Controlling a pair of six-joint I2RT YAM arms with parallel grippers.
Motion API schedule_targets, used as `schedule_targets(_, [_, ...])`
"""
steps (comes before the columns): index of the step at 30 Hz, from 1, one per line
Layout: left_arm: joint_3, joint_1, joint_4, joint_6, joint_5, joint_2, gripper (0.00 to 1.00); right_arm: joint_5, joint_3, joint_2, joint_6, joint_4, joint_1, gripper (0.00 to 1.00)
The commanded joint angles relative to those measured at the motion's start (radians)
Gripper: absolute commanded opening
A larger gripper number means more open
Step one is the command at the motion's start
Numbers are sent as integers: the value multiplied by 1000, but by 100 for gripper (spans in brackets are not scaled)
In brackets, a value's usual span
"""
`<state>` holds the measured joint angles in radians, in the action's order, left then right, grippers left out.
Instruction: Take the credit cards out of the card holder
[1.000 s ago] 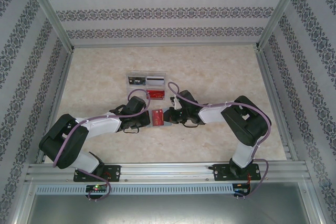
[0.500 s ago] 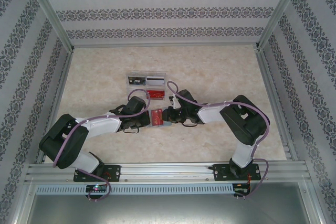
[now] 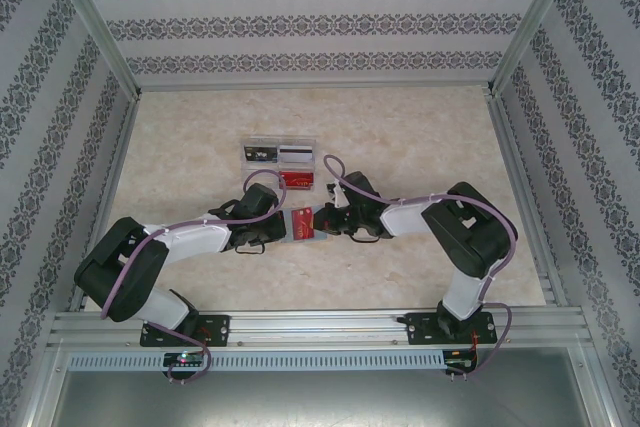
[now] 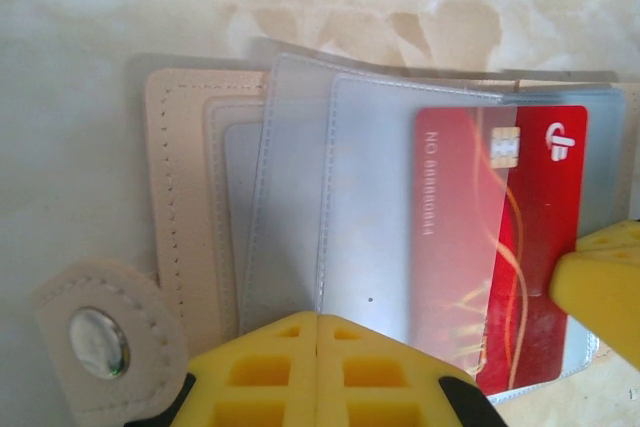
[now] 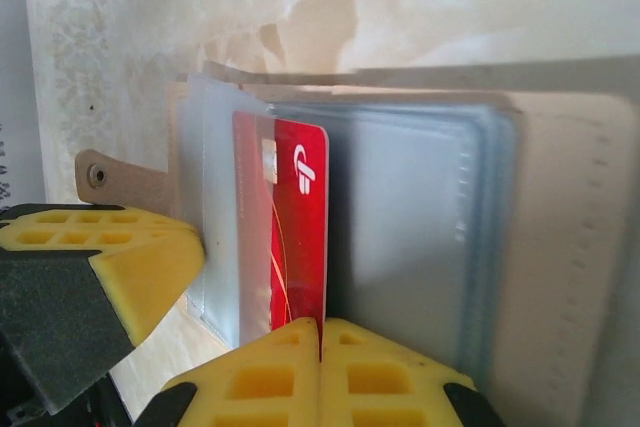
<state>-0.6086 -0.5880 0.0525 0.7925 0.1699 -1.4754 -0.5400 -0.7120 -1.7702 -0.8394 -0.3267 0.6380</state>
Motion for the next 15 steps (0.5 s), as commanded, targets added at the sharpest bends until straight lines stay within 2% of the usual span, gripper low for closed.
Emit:
schedule_targets(1, [17,0,101,-4,-66,-9,0,32,39,41,10,11,-27,0])
schedule_targets(10, [12,1,111,-9,-61,5,0,25,114,162,27,25,-89,0])
schedule_targets(15, [-3,1,125,-16,-56,19,0,39,131,270,65,95,-121,0])
